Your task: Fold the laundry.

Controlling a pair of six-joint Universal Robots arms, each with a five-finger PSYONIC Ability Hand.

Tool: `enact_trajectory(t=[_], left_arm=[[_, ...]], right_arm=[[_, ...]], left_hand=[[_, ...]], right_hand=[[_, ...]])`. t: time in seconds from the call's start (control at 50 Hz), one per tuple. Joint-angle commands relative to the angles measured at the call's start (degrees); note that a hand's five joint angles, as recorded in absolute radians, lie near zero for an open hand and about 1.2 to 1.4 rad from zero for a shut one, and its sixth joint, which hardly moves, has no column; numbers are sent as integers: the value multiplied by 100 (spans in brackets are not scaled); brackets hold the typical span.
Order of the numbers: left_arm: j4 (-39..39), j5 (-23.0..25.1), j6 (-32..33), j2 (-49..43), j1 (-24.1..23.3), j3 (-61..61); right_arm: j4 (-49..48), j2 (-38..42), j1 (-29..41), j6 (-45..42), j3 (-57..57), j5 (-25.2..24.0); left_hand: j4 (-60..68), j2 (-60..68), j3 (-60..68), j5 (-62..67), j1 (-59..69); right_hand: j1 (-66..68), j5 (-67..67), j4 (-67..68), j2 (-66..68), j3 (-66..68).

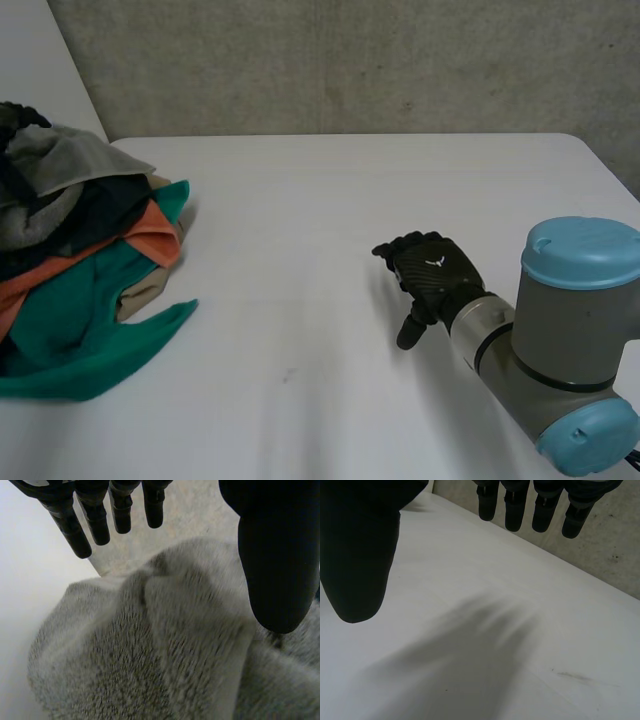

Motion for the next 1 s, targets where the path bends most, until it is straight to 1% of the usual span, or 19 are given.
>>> enact_trajectory(t=[0.02, 0.08, 0.1, 0.18, 0.28, 0.34, 0.36, 0.4, 0.46, 0.5, 0.56, 0.58, 0.64, 0.66, 0.74, 0.86, 0.88, 0.98, 1.0], left_arm=[[721, -159, 523, -398, 43, -149], [836, -291, 638, -442, 26, -114], [880, -414, 647, -390, -18, -79], [968, -529, 524, -91, -141, 53], [1223, -301, 130, 523, -334, 264], [1381, -195, -502, 1007, -536, 422], [1451, -134, -878, 1243, -641, 492], [1522, -81, -1232, 1473, -773, 528], [1758, 42, -1996, 1920, -1177, 519], [1873, 68, -2217, 2045, -1362, 493], [2110, 103, -2560, 2185, -1854, 414], [2181, 121, -2613, 2194, -2134, 344], [2199, 148, -2587, 2125, -2531, 212], [2164, 182, -2535, 2020, -2802, 98], [2024, 332, -2237, 1581, -3356, -332], [1848, 253, -1735, 763, -3955, -948], [1786, 183, -1717, 544, -4138, -1071], [1733, 95, -1743, 147, -4570, -1300], [1724, 112, -1744, 129, -4614, -1318]], right_arm=[[-19, 42, 37, -120, 35, -7], [-28, 33, 46, -155, 44, -7], [-45, 25, 46, -172, 44, -7], [-72, -19, 46, -181, 61, -24], [-125, -98, 11, -181, 97, -68], [-125, -125, -16, -181, 97, -68], [-133, -160, -42, -181, 88, -68], [-133, -177, -86, -173, 79, -68], [-116, -256, -270, -164, 9, -68], [-98, -292, -376, -146, -35, -68], [-89, -406, -604, -102, -105, -103], [-72, -476, -735, -50, -140, -121], [-54, -573, -956, 3, -193, -173], [-28, -634, -1096, 29, -228, -208], [33, -757, -1438, 82, -316, -340], [148, -758, -1809, 100, -431, -586], [174, -740, -1870, 100, -457, -639], [227, -600, -1932, 74, -518, -683], [227, -565, -1932, 74, -527, -683]], left_hand=[[3022, 2993, 2974, 2909, 3069], [6346, 6317, 6298, 6232, 6392], [6854, 6825, 6806, 6740, 6900], [6859, 6830, 6811, 6745, 6905], [6859, 6830, 6811, 6745, 6905], [6859, 6830, 6811, 6745, 6905], [6859, 6830, 6811, 6745, 6905], [6859, 6830, 6811, 6745, 6905], [6859, 6830, 6811, 6745, 6905], [6859, 6830, 6811, 6745, 6905], [6859, 6830, 6811, 6745, 6905], [6859, 6830, 6811, 6745, 6905], [6859, 6830, 6811, 6745, 6905], [6859, 6830, 6811, 6745, 6905], [6859, 6830, 6811, 6745, 6905], [6859, 6830, 6811, 6745, 6905], [6859, 6830, 6811, 6745, 6905], [6859, 6830, 6811, 6745, 6905], [5828, 5799, 5780, 5714, 5874]], right_hand=[[-305, -220, -159, -292, -172], [-305, -220, -159, -292, -172], [-305, -220, -159, -292, -172], [-305, -220, -159, -292, -172], [-305, -220, -159, -292, -172], [-305, -220, -159, -292, -172], [-305, -220, -159, -292, -172], [-305, -220, -159, -292, -172], [-305, -220, -159, -292, -172], [-305, -220, -159, -292, -172], [-305, -220, -159, -292, -172], [-305, -220, -159, -292, -172], [-305, -220, -159, -292, -172], [-305, -220, -159, -292, -172], [-305, -220, -159, -292, -172], [-305, -220, -159, -292, -172], [-305, -220, -159, -292, -172], [-305, -220, -159, -292, -172], [-305, -220, -159, -292, -172]])
